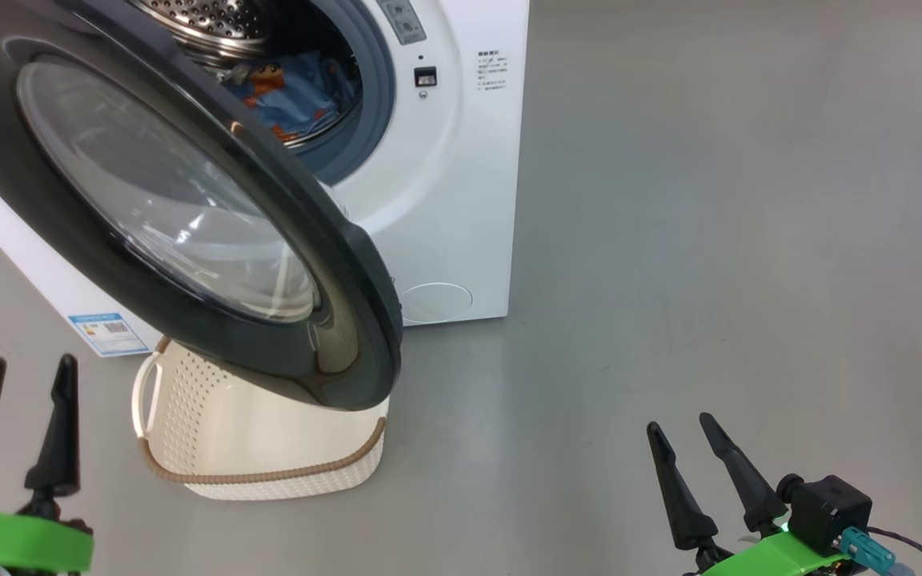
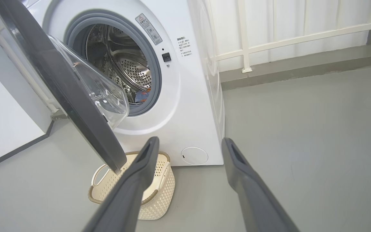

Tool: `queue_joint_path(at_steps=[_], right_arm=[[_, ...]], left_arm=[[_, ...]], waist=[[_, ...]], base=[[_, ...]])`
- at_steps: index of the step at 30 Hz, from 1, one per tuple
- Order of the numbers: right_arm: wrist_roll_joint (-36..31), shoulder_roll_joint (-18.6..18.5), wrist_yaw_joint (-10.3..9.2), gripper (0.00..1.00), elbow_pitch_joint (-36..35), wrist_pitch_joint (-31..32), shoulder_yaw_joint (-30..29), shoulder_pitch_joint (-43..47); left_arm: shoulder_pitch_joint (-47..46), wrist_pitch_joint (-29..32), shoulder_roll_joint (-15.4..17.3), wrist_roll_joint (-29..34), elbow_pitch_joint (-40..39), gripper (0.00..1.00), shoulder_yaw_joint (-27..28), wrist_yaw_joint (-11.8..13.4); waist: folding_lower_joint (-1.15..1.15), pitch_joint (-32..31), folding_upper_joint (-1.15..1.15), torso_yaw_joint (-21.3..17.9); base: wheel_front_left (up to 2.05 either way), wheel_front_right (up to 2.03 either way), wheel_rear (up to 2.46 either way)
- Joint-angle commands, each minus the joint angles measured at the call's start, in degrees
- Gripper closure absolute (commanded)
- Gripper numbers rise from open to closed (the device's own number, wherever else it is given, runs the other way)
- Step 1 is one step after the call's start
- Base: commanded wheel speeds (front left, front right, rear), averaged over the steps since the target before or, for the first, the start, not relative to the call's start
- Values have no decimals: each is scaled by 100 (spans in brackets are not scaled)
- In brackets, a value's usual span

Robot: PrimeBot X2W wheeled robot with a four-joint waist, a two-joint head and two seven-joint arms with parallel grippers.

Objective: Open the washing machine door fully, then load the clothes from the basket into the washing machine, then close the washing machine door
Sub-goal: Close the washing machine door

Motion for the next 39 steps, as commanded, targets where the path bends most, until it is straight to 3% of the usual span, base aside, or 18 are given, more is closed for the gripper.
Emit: queue_joint_path(at_steps=[1, 16, 39], right_arm=[[-23, 3, 9, 0, -158, -70, 151, -90], [-26, 3, 9, 0, -132, -70, 157, -114], [-207, 3, 9, 0, -71, -70, 179, -139]], left_arm=[[-67, -36, 137, 129, -186, 0, 325, -14], [613, -37, -361, 940, -462, 0, 668, -14], [953, -37, -787, 1256, -295, 0, 1153, -14]], waist=[[0, 5, 0, 1], [0, 18, 0, -11], [0, -124, 0, -63]], base=[[0, 0, 0], [0, 0, 0], [0, 0, 0]])
